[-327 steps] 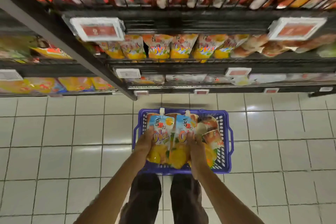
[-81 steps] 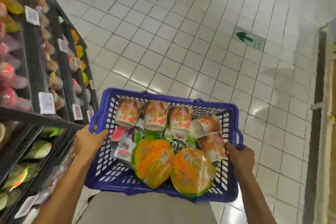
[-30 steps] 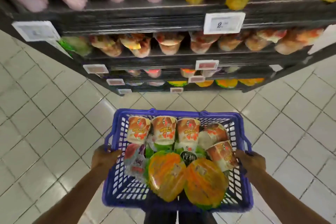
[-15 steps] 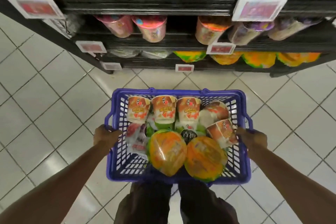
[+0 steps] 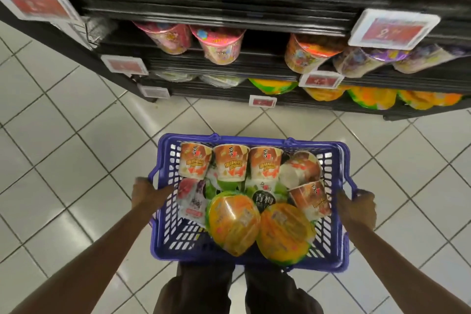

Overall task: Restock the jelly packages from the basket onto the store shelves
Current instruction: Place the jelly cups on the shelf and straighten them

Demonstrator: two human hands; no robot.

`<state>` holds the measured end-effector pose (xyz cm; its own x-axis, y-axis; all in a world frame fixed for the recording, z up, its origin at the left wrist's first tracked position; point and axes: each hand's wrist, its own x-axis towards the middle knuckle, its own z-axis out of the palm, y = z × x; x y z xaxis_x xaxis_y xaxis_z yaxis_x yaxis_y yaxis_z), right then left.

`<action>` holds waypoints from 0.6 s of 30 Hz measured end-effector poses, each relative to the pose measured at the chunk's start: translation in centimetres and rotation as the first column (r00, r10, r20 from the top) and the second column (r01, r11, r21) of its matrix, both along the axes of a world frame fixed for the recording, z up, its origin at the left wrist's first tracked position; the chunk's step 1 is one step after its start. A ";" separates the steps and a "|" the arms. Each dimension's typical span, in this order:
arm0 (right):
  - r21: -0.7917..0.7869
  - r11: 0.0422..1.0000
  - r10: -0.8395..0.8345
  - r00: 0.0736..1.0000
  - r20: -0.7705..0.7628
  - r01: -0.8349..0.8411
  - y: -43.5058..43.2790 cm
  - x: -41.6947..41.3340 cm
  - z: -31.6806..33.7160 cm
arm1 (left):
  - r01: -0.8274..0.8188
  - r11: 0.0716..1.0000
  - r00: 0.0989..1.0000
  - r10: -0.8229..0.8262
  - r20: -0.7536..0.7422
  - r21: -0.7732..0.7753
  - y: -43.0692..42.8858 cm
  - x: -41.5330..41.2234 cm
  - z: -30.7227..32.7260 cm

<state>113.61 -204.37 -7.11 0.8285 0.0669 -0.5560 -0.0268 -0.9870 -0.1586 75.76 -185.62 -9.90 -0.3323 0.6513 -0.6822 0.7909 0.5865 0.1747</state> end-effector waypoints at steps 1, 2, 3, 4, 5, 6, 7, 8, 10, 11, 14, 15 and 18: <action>-0.034 0.993 0.116 0.987 0.111 -0.113 0.8 -0.5 0.7 | 0.060 0.993 0.998 -0.058 -0.025 0.103 0.2 0.4 0.6; -0.016 0.971 0.238 0.951 0.195 -0.239 1.6 -1.2 1.4 | 0.110 0.969 0.994 -0.105 -0.034 0.220 0.3 1.0 1.3; 0.050 0.932 0.340 0.912 0.229 -0.360 2.7 -2.1 2.1 | 0.153 0.938 0.988 -0.155 -0.018 0.312 0.4 1.7 1.9; 0.148 0.889 0.403 0.893 0.200 -0.434 3.8 -3.1 2.6 | 0.201 0.913 0.975 -0.222 0.019 0.354 0.4 2.5 2.2; 0.261 0.856 0.428 0.895 0.123 -0.446 5.0 -4.3 2.8 | 0.256 0.905 0.956 -0.290 0.052 0.340 0.4 3.3 2.3; 0.344 0.834 0.449 0.893 0.030 -0.431 6.1 -5.7 2.8 | 0.305 0.906 0.937 -0.341 0.077 0.295 0.3 4.2 2.1; 0.381 0.824 0.473 0.879 -0.056 -0.419 7.3 -7.2 2.5 | 0.334 0.912 0.927 -0.364 0.095 0.238 0.2 5.0 1.7; 0.384 0.824 0.495 0.859 -0.134 -0.416 8.5 -8.8 2.1 | 0.341 0.921 0.925 -0.365 0.107 0.188 0.1 5.7 1.2; 0.360 0.835 0.520 0.809 -0.273 -0.415 10.8 -11.8 0.7 | 0.297 0.948 0.945 -0.309 0.104 0.118 -0.2 6.8 0.2; 0.345 0.856 0.493 0.807 -0.326 -0.384 11.7 -13.1 -0.2 | 0.273 0.957 0.956 -0.281 0.088 0.096 -0.2 7.2 -0.3; 0.259 0.943 0.308 0.835 -0.456 -0.207 13.8 -15.5 -2.9 | 0.296 0.954 0.955 -0.296 -0.002 0.038 0.1 8.3 -2.1; 0.240 0.954 0.276 0.839 -0.468 -0.180 14.2 -15.9 -3.9 | 0.315 0.949 0.948 -0.314 -0.043 0.025 0.3 8.6 -2.7; 0.239 0.957 0.260 0.847 -0.463 -0.163 15.3 -16.4 -5.9 | 0.406 0.914 0.899 -0.396 -0.188 0.019 0.2 9.1 -4.0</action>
